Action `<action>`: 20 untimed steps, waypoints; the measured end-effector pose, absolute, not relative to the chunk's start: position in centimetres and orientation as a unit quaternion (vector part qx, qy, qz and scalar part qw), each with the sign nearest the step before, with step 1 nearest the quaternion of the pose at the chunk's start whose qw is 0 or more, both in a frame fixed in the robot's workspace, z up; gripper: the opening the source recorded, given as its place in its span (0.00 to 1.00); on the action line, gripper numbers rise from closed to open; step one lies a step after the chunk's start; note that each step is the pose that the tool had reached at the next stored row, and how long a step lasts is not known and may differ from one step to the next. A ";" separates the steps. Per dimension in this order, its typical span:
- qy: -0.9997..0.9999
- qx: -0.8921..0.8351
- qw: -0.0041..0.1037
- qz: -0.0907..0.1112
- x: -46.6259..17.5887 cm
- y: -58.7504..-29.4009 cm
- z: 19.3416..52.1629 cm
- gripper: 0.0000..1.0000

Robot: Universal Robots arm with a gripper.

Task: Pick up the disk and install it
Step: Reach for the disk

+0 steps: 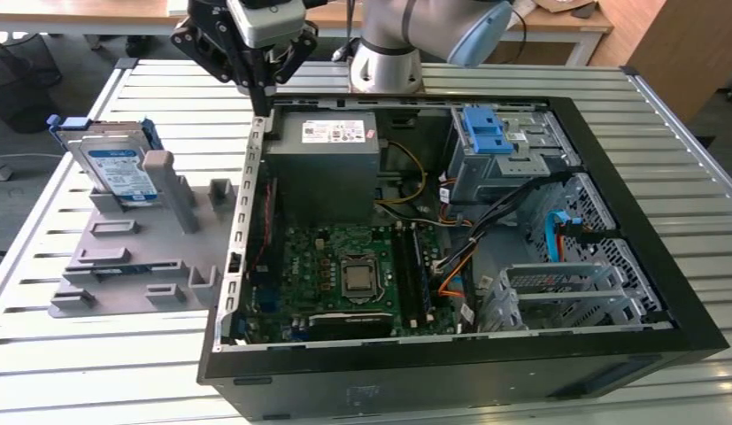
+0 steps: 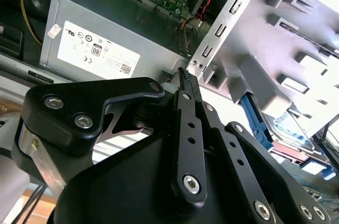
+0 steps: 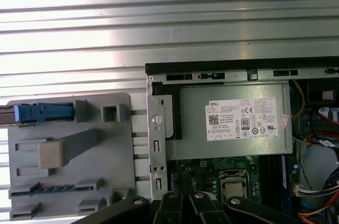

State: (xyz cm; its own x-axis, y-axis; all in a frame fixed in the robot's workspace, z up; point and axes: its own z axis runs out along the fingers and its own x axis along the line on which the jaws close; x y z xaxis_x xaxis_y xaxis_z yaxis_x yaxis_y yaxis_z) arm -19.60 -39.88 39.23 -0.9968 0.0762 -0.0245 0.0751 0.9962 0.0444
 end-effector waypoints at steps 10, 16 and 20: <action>0.999 0.039 0.005 0.021 -20.1 -39.9 39.0 0.11; 0.999 0.040 -0.003 0.021 -20.8 -39.4 38.8 0.11; 0.999 0.040 -0.003 0.021 -22.1 -38.8 38.7 0.11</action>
